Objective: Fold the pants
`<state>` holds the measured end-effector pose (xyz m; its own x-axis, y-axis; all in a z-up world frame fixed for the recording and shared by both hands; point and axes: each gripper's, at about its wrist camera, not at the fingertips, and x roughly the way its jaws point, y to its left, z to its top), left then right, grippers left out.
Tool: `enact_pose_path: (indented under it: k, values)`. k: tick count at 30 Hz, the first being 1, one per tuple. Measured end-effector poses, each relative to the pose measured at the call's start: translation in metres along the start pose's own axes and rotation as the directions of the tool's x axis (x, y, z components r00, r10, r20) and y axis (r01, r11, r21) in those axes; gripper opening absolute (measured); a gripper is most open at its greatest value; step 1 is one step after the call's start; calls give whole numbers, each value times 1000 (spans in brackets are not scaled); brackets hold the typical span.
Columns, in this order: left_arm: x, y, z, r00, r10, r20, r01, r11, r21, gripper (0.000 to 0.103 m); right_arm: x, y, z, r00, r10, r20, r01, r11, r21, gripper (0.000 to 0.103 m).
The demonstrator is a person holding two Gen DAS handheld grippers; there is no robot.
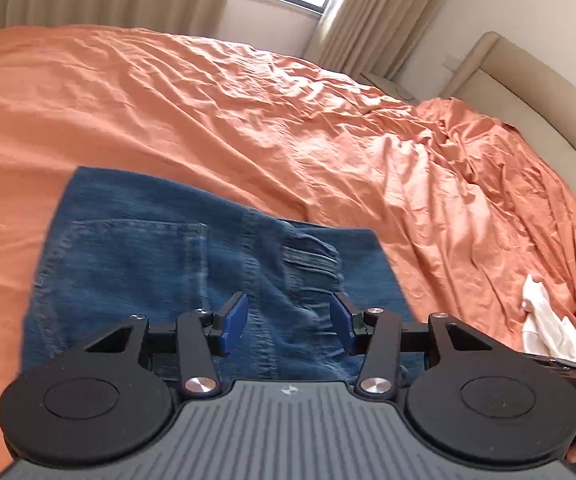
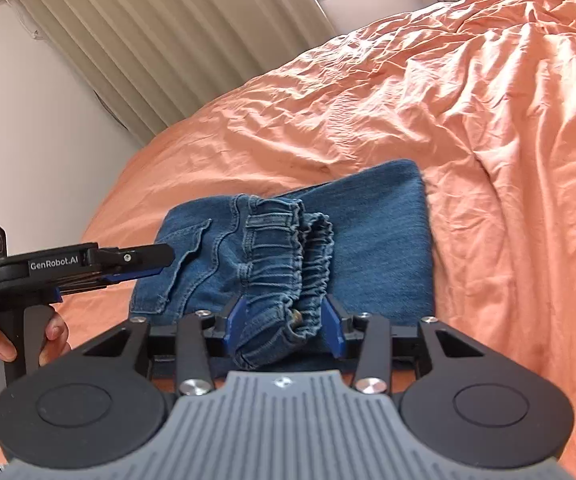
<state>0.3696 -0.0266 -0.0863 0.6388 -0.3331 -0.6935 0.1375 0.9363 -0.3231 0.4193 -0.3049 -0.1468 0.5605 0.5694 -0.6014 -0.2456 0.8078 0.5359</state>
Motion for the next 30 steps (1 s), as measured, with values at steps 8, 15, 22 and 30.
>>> enact_pose_path:
  k: [8,15,22,30]
  values:
    - [-8,90,20,993,117,35,-113,989,-94,55,81,-17,39,997,35,-63,-27,991,130,47]
    - [-4,145,21,991,128,30,-120,974,-192,55,135,-43,50,988,102,-114,-64,953,297,45]
    - [-9,163,13,992,121,37,-109,967,-231,55,114,2,68,996,58,-71,-50,992,114,12]
    - [-28,155,9,991,94,98,-66,965,-253,53,43,53,129,997,56,55,-56,998,-9,10]
